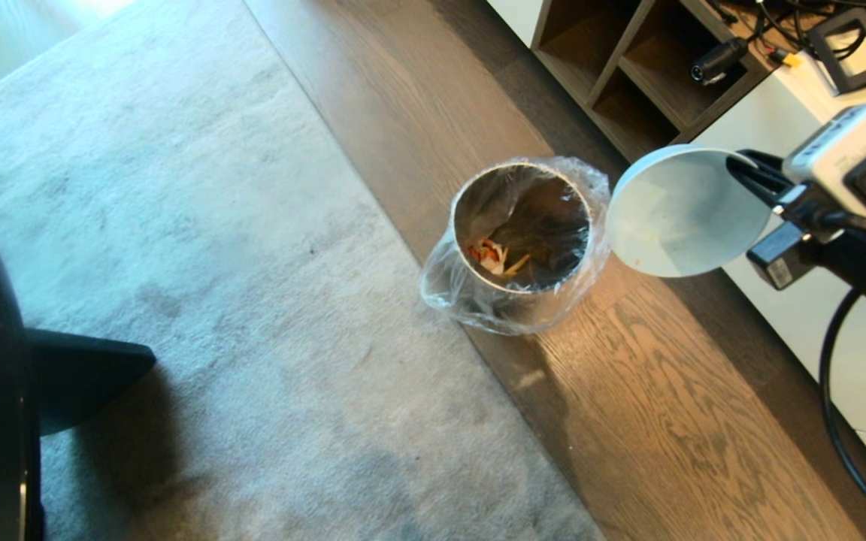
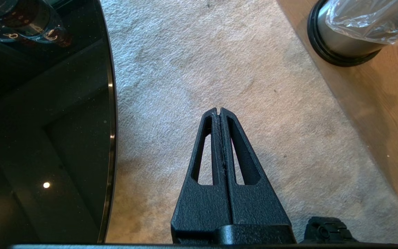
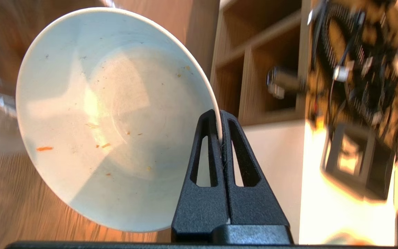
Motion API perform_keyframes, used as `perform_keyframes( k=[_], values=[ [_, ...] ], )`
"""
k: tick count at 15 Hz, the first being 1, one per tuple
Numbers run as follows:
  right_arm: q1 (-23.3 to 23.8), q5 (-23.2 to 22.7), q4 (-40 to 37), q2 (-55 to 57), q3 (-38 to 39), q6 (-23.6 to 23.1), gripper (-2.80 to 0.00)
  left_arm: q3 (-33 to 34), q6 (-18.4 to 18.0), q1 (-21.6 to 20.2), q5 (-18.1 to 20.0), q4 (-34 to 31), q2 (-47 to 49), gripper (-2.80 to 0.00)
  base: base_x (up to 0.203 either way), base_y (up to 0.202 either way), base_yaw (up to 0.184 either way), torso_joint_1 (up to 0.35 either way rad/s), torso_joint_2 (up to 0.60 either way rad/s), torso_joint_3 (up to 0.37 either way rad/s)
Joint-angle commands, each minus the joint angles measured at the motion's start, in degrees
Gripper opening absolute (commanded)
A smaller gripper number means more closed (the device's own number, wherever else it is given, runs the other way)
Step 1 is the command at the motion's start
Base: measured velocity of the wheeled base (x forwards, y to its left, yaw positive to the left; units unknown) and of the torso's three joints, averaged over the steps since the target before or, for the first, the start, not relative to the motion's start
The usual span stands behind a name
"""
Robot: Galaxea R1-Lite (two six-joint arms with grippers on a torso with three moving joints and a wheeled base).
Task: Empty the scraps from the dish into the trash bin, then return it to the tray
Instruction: Put the bowl back to the table
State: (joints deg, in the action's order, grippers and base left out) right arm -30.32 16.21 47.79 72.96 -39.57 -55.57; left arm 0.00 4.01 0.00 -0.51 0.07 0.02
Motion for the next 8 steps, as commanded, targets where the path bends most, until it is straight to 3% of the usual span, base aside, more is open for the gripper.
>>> perform_keyframes(
  k=[1,5,8],
  values=[
    [3.0,1.7,-10.2,-6.4,-0.8,2.1,-2.80,0.0,0.0,0.0,0.0,0.0,0.0,-2.80,0.000,0.000,0.000,0.000,0.00,0.000],
    [5.7,2.9,-25.7,-15.8,-1.9,3.8,-2.80,0.0,0.0,0.0,0.0,0.0,0.0,-2.80,0.000,0.000,0.000,0.000,0.00,0.000],
    [6.8,3.1,-32.3,-20.6,-1.0,3.8,-2.80,0.0,0.0,0.0,0.0,0.0,0.0,-2.80,0.000,0.000,0.000,0.000,0.00,0.000]
  ],
)
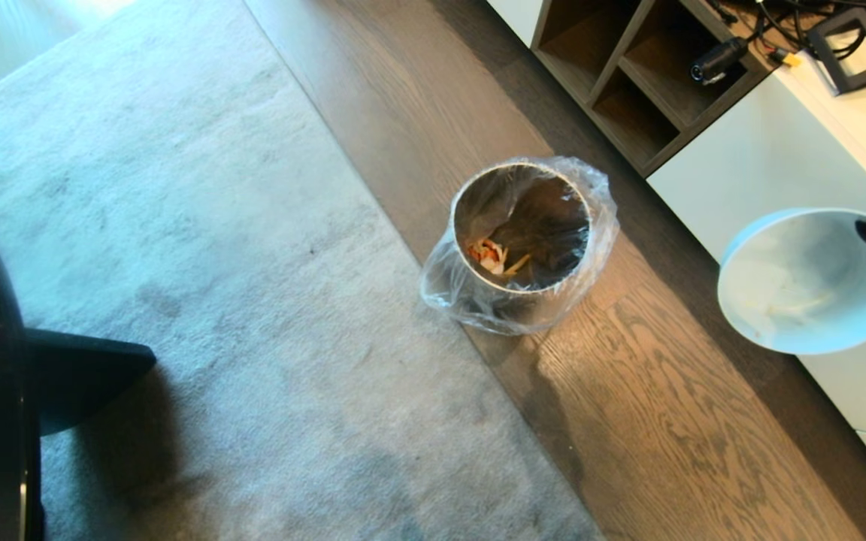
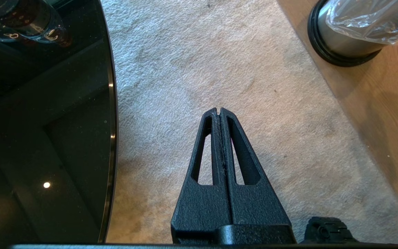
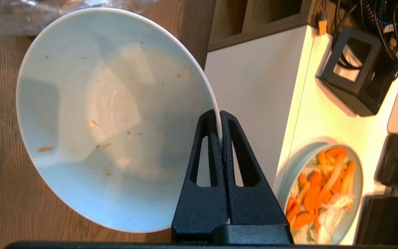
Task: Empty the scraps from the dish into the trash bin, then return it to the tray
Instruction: Put the bowl back to the table
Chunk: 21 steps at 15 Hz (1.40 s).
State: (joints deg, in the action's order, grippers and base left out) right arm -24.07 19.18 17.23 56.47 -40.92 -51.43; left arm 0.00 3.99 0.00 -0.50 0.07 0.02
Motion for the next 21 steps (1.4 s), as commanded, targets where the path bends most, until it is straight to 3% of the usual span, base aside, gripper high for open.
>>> perform_keyframes(
  k=[1,6,10,15,17,19,21],
  values=[
    [1.0,0.1,-3.5,-5.2,0.8,-0.3,-2.80,0.0,0.1,0.0,0.0,0.0,0.0,-2.80,0.000,0.000,0.000,0.000,0.00,0.000],
    [4.7,0.2,-7.2,-7.2,2.6,-1.0,-2.80,0.0,0.1,0.0,0.0,0.0,0.0,-2.80,0.000,0.000,0.000,0.000,0.00,0.000],
    [14.8,-0.6,-6.4,-9.9,8.3,-4.3,-2.80,0.0,0.1,0.0,0.0,0.0,0.0,-2.80,0.000,0.000,0.000,0.000,0.00,0.000],
    [26.8,-6.7,-3.2,-16.4,22.6,-2.5,-2.80,0.0,0.1,0.0,0.0,0.0,0.0,-2.80,0.000,0.000,0.000,0.000,0.00,0.000],
    [29.3,-9.8,-0.8,-20.8,31.0,2.1,-2.80,0.0,0.1,0.0,0.0,0.0,0.0,-2.80,0.000,0.000,0.000,0.000,0.00,0.000],
    [30.8,-16.6,2.1,-25.5,38.3,12.4,-2.80,0.0,0.1,0.0,0.0,0.0,0.0,-2.80,0.000,0.000,0.000,0.000,0.00,0.000],
    [31.2,-22.3,0.6,-32.1,40.4,21.9,-2.80,0.0,0.1,0.0,0.0,0.0,0.0,-2.80,0.000,0.000,0.000,0.000,0.00,0.000]
  ],
)
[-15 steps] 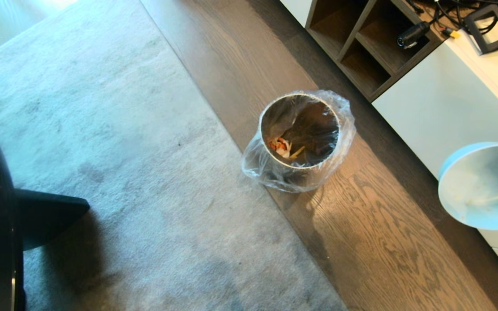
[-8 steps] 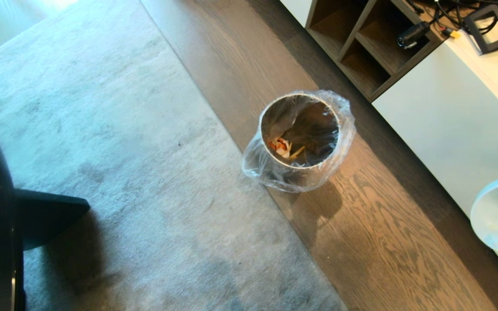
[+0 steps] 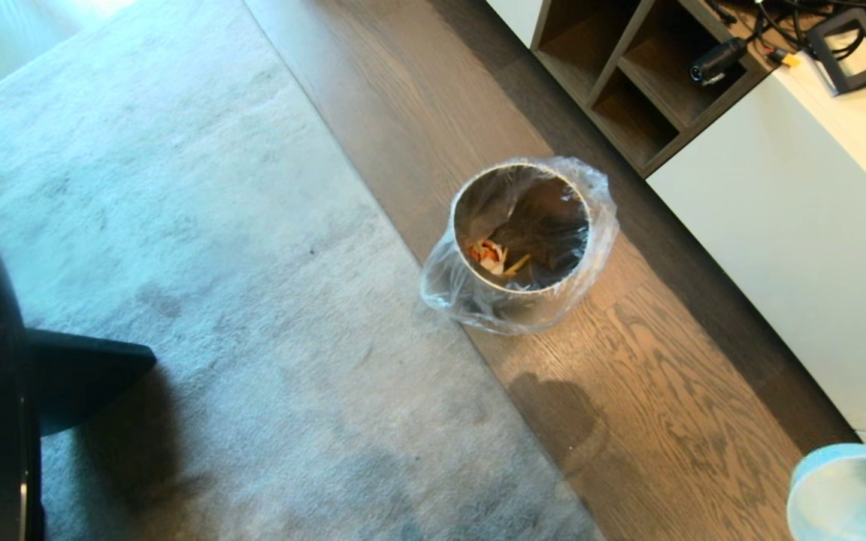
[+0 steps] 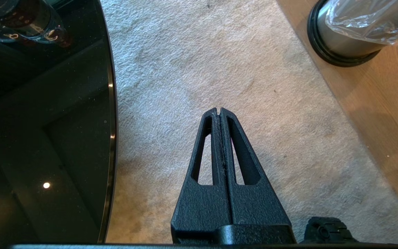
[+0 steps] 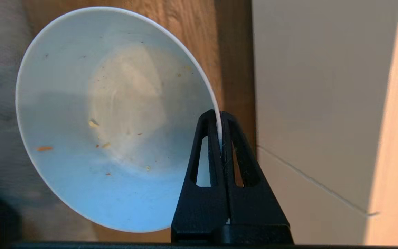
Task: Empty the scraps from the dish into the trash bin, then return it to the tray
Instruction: Put the bowl back to the table
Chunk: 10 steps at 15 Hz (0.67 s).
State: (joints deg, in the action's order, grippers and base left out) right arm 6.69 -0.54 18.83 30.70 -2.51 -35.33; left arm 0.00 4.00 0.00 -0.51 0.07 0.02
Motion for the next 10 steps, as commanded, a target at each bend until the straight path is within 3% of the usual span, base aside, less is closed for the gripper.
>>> perform_keyframes(
  k=[1,5,8,10],
  values=[
    [0.5,-4.3,-3.5,-9.5,2.2,9.6,-2.80,0.0,0.0,0.0,0.0,0.0,0.0,-2.80,0.000,0.000,0.000,0.000,0.00,0.000],
    [0.3,-7.2,-12.5,-14.4,2.5,19.7,-2.80,0.0,0.0,0.0,0.0,0.0,0.0,-2.80,0.000,0.000,0.000,0.000,0.00,0.000],
    [-5.7,-4.1,-16.7,-16.7,2.5,26.2,-2.80,0.0,0.0,0.0,0.0,0.0,0.0,-2.80,0.000,0.000,0.000,0.000,0.00,0.000],
    [-6.2,-3.2,-18.7,-22.0,2.5,27.7,-2.80,0.0,0.0,0.0,0.0,0.0,0.0,-2.80,0.000,0.000,0.000,0.000,0.00,0.000]
  ],
)
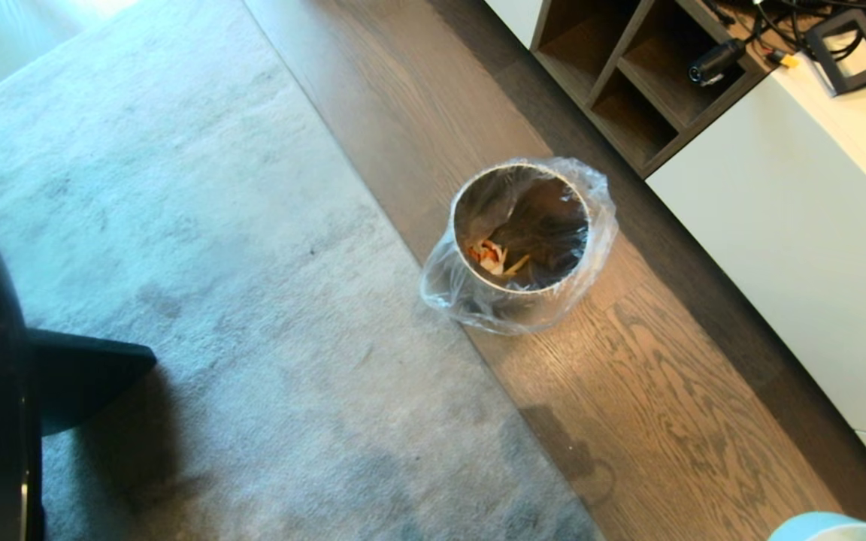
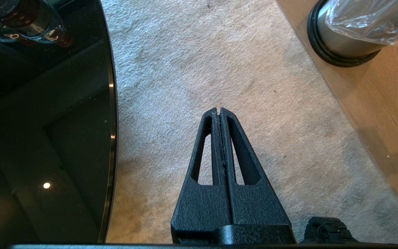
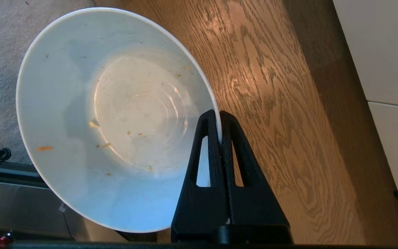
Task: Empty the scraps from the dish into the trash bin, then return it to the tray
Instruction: Put the bowl back to the table
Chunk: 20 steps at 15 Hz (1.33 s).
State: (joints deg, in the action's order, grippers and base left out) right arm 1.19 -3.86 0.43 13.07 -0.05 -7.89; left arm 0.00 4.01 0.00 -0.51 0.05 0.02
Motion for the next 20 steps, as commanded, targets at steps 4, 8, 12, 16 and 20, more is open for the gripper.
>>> perform_keyframes(
  k=[4,8,12,16,20],
  values=[
    [-0.9,0.3,-0.6,-13.1,0.0,0.7,-2.80,0.0,0.0,0.0,0.0,0.0,0.0,-2.80,0.000,0.000,0.000,0.000,0.00,0.000],
    [-0.9,0.3,-0.6,-13.0,0.0,1.6,-2.80,0.0,0.0,0.0,0.0,0.0,0.0,-2.80,0.000,0.000,0.000,0.000,0.00,0.000],
    [-1.0,0.4,-0.6,-13.0,0.0,2.5,-2.80,0.0,0.0,0.0,0.0,0.0,0.0,-2.80,0.000,0.000,0.000,0.000,0.00,0.000],
    [-0.9,0.4,-0.6,-13.0,0.0,2.5,-2.80,0.0,0.0,0.0,0.0,0.0,0.0,-2.80,0.000,0.000,0.000,0.000,0.00,0.000],
    [-1.0,0.4,-0.6,-13.0,0.0,2.5,-2.80,0.0,-0.1,0.0,0.0,0.0,0.0,-2.80,0.000,0.000,0.000,0.000,0.00,0.000]
  ],
)
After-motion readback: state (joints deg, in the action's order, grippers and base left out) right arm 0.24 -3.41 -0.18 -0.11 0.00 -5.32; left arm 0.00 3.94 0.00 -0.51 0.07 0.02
